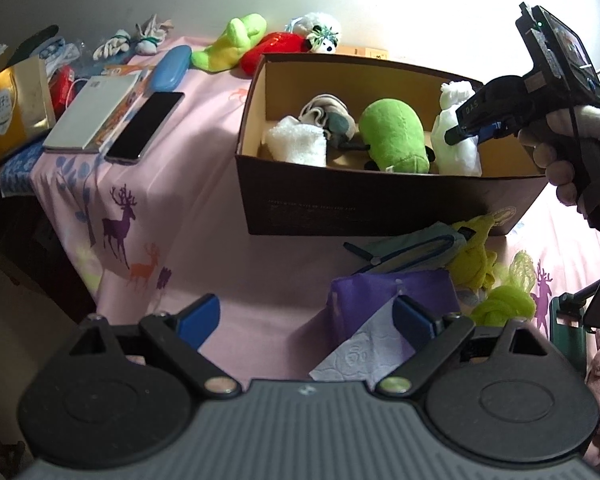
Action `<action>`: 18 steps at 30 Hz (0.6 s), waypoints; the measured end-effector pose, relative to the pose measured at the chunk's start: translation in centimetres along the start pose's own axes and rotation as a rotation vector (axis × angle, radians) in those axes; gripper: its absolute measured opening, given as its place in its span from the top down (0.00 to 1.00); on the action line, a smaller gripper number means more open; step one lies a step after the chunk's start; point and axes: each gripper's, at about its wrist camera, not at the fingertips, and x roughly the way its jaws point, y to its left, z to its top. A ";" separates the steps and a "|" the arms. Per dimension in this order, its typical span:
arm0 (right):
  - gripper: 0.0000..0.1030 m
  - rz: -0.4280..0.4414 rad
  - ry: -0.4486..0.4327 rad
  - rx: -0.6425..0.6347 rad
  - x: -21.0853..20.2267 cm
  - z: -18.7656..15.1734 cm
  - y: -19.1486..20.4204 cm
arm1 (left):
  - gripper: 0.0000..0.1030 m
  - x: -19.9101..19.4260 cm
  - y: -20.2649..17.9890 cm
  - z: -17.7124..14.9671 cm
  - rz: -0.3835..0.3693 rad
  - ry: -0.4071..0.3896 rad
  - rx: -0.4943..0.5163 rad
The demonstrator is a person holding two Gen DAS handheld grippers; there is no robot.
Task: Organize soft objects
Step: 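Carry the white bag into the brown box and open the right gripper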
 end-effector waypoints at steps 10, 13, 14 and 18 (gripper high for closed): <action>0.93 -0.009 0.032 0.047 1.5 0.1 -0.4 | 0.09 0.6 0.1 0.1 0.005 0.019 -0.012; 0.93 -0.018 0.035 0.038 1.7 0.1 -0.2 | 0.09 0.7 0.0 0.2 0.006 0.018 -0.009; 0.93 -0.012 0.031 0.039 1.7 0.1 -0.3 | 0.09 0.7 0.0 0.2 0.006 0.018 -0.009; 0.92 0.014 0.027 0.044 1.5 0.2 -0.6 | 0.09 0.8 0.0 0.3 0.008 0.020 -0.013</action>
